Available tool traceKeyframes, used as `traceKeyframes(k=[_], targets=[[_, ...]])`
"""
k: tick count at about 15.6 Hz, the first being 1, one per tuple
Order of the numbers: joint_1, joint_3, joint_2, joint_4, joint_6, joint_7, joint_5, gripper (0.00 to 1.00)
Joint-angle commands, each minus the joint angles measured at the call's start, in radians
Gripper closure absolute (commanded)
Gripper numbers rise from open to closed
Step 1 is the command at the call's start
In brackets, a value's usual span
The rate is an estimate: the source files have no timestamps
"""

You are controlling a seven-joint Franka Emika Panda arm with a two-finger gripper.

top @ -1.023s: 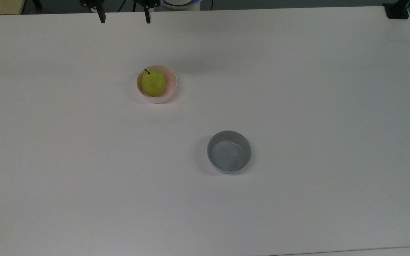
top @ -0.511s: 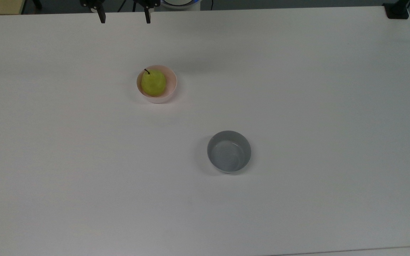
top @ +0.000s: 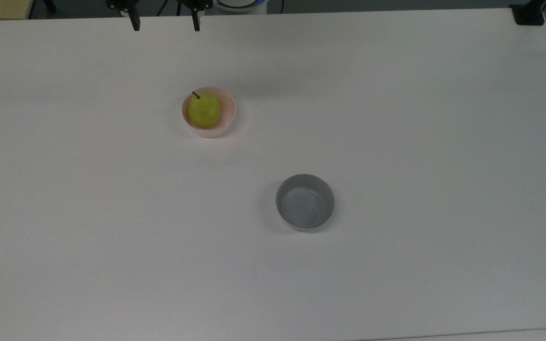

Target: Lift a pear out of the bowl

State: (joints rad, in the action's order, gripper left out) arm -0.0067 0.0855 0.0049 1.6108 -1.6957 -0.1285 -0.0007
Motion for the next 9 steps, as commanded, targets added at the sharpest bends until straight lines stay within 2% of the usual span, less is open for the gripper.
traceKeyframes(k=[1, 9], targets=[[0.021, 0.019, -0.019, 0.020, -0.002, 0.003, 0.016, 0.00], [0.001, 0.019, -0.025, 0.032, 0.030, -0.281, 0.013, 0.00]])
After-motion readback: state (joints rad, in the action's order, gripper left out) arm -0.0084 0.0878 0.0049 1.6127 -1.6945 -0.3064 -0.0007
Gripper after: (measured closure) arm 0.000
